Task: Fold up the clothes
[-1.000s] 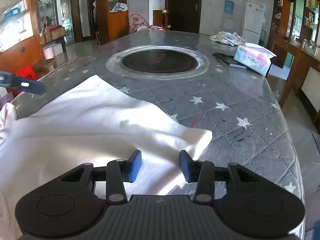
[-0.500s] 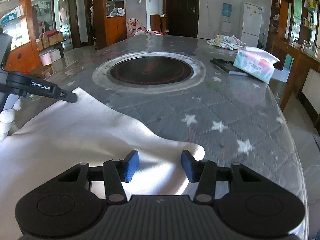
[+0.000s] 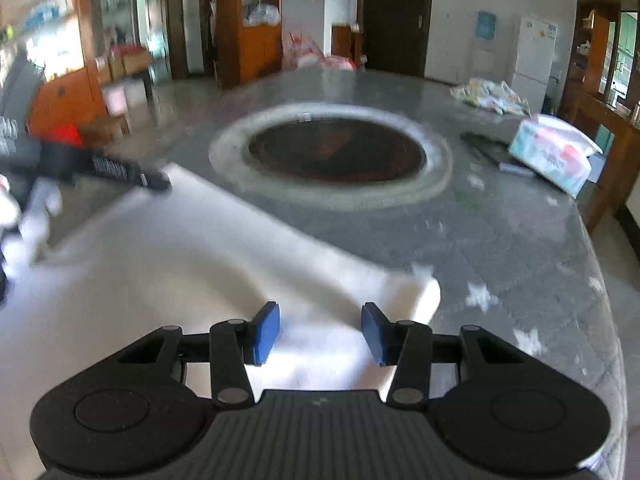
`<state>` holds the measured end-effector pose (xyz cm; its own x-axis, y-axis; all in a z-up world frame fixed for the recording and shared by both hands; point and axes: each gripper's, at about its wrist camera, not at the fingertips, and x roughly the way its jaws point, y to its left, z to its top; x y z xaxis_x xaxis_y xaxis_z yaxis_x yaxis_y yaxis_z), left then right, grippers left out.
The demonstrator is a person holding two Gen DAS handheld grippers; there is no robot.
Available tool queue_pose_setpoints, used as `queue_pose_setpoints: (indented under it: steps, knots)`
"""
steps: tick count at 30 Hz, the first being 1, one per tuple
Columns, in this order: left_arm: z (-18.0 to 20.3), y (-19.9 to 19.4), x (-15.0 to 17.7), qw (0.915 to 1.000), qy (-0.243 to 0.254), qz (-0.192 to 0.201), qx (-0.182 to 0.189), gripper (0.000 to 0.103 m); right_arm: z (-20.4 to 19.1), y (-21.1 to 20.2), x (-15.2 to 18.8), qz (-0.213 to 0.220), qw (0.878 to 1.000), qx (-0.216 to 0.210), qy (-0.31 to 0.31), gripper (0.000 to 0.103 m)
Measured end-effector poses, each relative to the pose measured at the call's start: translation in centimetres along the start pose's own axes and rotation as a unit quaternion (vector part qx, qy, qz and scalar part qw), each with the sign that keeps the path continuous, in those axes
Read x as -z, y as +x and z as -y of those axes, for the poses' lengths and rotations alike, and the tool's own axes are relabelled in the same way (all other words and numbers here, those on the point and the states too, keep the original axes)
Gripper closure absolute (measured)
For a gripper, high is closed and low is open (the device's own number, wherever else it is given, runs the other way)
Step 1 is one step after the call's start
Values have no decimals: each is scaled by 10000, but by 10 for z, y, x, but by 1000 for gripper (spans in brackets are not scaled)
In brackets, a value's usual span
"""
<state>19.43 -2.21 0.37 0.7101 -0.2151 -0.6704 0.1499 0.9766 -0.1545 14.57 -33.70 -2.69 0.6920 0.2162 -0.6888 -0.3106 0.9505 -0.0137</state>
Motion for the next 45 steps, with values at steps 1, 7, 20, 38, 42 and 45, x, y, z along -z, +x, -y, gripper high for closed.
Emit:
queue_pose_setpoints:
  steps: [1, 7, 20, 38, 42, 45]
  knots:
    - [-1, 0, 0, 10000, -37, -20, 12, 94, 2, -1, 0, -15, 10000, 50, 66, 57]
    - [-2, -33, 11, 9997, -69, -85, 236, 78, -7, -35, 4, 48, 10000, 6, -47, 55]
    - [-28, -183, 116, 9980, 445, 448, 1, 57, -80, -79, 65, 115, 9966, -554, -606, 30]
    - [-85, -204, 164, 9958, 451, 348, -715, 88, -79, -76, 88, 327, 9971, -564, -388, 0]
    - [-105, -213, 150, 9962, 259, 505, -655, 95, -79, -76, 88, 331, 9971, -560, -387, 0]
    - [-128, -215, 133, 9941, -159, 658, -847, 95, -80, -76, 89, 339, 9971, -556, -388, 0]
